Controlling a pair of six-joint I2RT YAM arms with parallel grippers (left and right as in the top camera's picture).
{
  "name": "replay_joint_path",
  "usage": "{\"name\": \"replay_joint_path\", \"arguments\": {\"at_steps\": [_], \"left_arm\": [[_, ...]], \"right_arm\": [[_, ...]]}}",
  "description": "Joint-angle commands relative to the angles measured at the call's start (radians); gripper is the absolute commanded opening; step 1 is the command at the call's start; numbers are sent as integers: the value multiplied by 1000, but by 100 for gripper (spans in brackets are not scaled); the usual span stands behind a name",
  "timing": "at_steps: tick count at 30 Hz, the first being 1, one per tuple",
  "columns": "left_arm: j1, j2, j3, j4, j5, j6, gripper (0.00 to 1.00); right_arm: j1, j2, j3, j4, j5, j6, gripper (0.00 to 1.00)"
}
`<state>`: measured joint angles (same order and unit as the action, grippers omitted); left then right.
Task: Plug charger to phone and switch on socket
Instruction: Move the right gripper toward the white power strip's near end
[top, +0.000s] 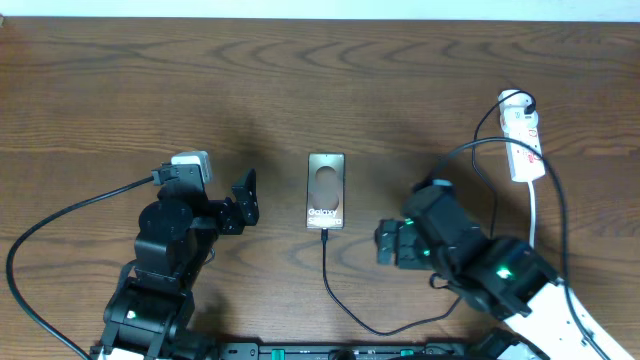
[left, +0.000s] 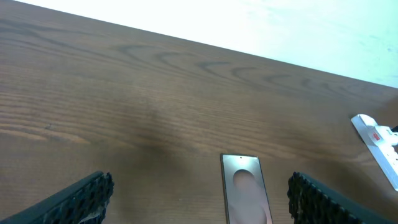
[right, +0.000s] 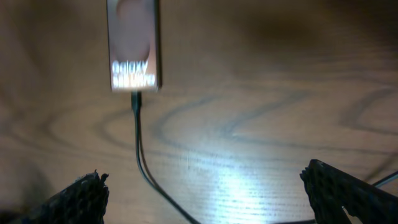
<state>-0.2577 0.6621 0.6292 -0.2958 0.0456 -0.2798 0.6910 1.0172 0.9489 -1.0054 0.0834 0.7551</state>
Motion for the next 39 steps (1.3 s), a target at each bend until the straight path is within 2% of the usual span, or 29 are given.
{"name": "replay_joint_path", "arguments": {"at_steps": [1,12,19,22,29,31,34,37,39], "left_arm": [[4,-3,5,-4,-12,17,91],[4,-3,5,-4,-13,17,91],[4,-3,5,-4,-13,17,91],[4,-3,5,-4,-13,17,91],[4,-3,5,-4,-13,17,91],[4,-3,5,-4,-13,17,91],[4,-3,5,-4,-13,17,91],[4,-3,5,-4,-13,17,91],[4,-3,5,-4,-13,17,91]], "right_arm": [[-89,-73,18,-1,16,14,99],[-372,-360,18,-2,16,14,99],[-453,-520,18,-4,27,3,99],[-487,-593,18,-53,76,-87,99],[-533,-711,18,-162,101,-91,99],[-555,-727,10,-141,127,-93,99],[-570,-761,-39,-47,108,-182,99],[-585,-830,-163,185,19,-342,99],[-604,-875,-253,330,-53,-391,99]]}}
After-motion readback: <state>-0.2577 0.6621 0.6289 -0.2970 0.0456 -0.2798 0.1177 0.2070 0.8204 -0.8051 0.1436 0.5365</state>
